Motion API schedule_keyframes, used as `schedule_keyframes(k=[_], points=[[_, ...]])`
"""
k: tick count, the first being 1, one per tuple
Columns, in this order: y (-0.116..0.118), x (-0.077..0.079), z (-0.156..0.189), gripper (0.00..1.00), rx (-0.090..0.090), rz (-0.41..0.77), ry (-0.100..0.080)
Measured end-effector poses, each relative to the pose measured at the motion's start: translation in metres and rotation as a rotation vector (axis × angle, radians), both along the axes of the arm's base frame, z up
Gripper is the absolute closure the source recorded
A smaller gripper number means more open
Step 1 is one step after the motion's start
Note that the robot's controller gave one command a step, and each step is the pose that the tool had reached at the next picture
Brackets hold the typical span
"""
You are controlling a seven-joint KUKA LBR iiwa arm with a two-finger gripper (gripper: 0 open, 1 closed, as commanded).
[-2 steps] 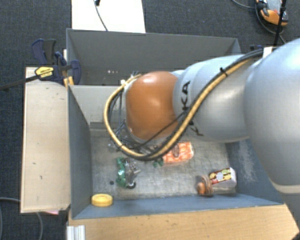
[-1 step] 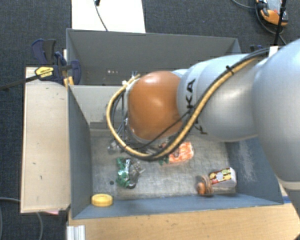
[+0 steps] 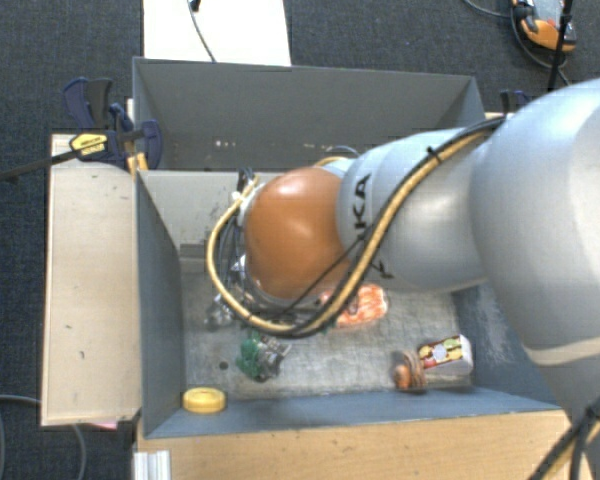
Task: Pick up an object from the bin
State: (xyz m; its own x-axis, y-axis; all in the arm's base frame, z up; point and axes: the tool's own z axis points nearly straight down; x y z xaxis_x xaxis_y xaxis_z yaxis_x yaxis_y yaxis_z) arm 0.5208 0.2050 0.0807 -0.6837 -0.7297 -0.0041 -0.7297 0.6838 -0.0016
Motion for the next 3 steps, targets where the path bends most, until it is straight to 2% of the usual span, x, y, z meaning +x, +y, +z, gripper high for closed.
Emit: schedule_keyframes(k=[1,3], points=[[0.0024,0.0061,-0.0052,1.0,0.003,0.011,-0.005],[0.0019,0.0046,-0.0005,1.0,0.001,0.009,0.001]])
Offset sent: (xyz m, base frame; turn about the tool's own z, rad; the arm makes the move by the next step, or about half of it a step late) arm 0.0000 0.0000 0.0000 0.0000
